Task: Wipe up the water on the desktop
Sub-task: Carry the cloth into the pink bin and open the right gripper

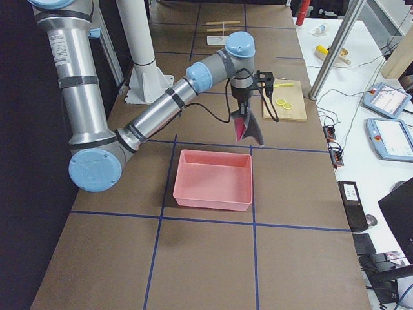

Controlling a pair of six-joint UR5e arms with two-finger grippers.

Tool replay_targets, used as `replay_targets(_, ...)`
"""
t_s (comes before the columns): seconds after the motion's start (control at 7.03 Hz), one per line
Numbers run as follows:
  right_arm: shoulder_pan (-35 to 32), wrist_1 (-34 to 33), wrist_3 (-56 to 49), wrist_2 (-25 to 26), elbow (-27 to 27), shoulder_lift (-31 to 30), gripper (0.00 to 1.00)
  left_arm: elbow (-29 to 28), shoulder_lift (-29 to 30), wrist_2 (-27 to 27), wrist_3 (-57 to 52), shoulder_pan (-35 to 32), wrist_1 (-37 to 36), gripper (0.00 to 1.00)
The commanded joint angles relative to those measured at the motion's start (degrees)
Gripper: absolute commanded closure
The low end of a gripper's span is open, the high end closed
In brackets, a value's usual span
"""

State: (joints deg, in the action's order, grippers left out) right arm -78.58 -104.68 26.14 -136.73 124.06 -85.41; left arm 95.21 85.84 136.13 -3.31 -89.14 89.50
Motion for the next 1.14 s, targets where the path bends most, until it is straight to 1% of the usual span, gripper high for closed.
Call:
replay_targets(0.0, -1.14, -2.2, -11.26, 2.07, 1.89, -12.72, 0.98, -0.99, 1.08, -0.07, -0.29, -0.16, -0.29, 0.0)
replay_targets(0.14, -0.96, -2.28, -11.81, 5.83, 1.1, -14.94, 0.97, -1.34, 1.34, 0.02, -0.29, -0.16, -0.29, 0.0)
replay_targets(0.28, -0.96, -2.2, -15.21, 6.13, 0.14, -16.7, 0.84, -2.91, 2.21, -0.07, -0.29, -0.16, -0.38, 0.0)
replay_targets(0.43, -0.96, -1.67, -16.29, 6.04, -0.74, -16.55, 0.01, -5.19, 3.7, 0.1, -0.29, -0.07, -0.38, 0.0)
replay_targets(0.57, -0.96, -1.41, -16.47, 5.26, -1.1, -15.67, 0.0, -6.78, 5.28, 0.19, -0.29, 0.02, -0.46, 0.0)
replay_targets(0.71, -0.96, -1.67, -16.39, 4.99, -1.02, -13.49, 0.0, -8.45, 5.99, 0.28, -0.29, -0.07, -0.2, 0.0)
replay_targets(1.0, -0.96, -2.02, -16.21, 5.07, -1.1, -10.93, 0.0, -8.73, 6.18, 0.28, -0.64, -0.07, -0.03, 0.0)
